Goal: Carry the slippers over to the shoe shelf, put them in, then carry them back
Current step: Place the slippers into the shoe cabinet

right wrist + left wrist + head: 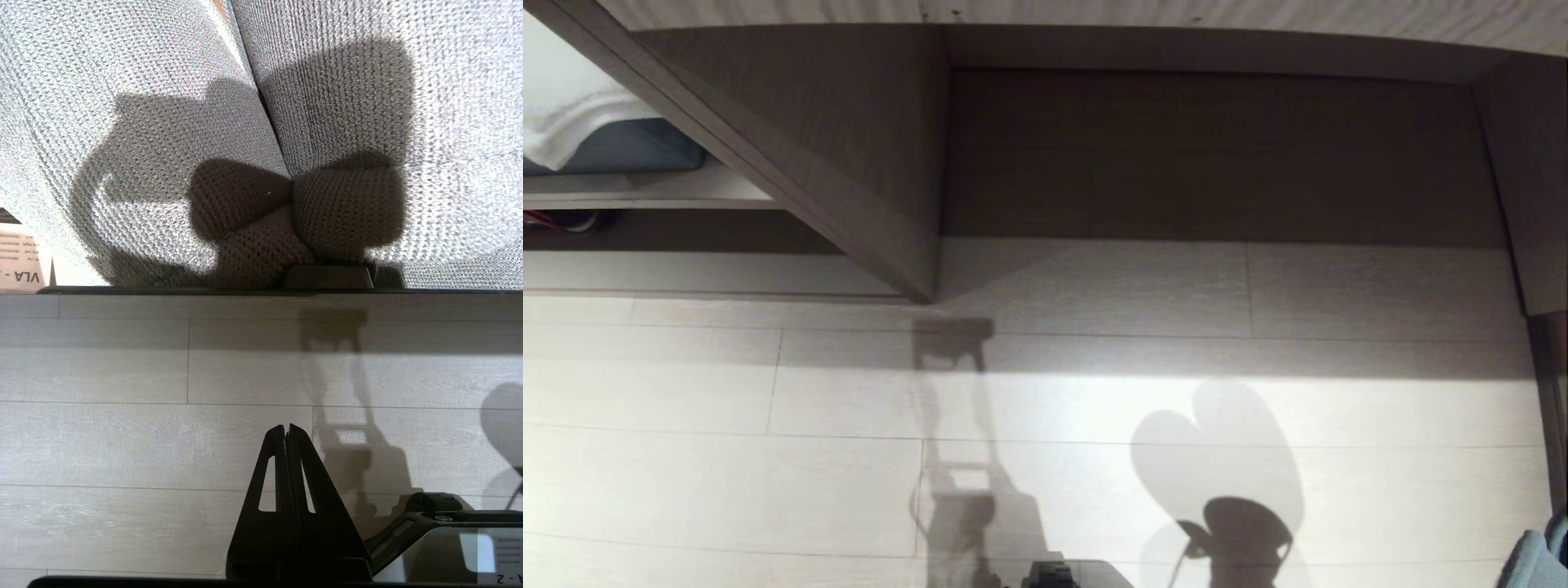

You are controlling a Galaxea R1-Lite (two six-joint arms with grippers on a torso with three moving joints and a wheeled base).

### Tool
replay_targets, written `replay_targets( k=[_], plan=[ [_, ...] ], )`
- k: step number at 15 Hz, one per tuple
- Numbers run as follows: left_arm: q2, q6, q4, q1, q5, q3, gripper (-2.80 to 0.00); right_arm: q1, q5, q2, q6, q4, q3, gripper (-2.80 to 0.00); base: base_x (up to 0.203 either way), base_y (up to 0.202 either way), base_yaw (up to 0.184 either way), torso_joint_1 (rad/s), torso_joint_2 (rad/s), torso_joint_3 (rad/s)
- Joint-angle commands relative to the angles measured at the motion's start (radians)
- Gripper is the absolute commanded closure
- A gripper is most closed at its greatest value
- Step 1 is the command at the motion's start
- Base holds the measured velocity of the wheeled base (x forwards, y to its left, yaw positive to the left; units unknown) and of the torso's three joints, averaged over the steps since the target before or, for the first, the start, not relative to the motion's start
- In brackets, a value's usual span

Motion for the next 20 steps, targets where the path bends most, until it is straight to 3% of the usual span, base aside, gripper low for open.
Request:
replay_targets(
  k=[1,20],
  plan=[
    [0.002,0.000,-0.001,0.000,0.000,0.000,0.00,0.000,0.001,0.002,-0.001,0.000,0.000,0.00,0.000,0.000,0.000,0.001,0.00,0.196],
    [0.002,0.000,-0.001,0.000,0.000,0.000,0.00,0.000,0.001,0.000,-0.001,0.000,0.000,0.00,0.000,0.000,0.000,0.002,0.00,0.201]
  ],
)
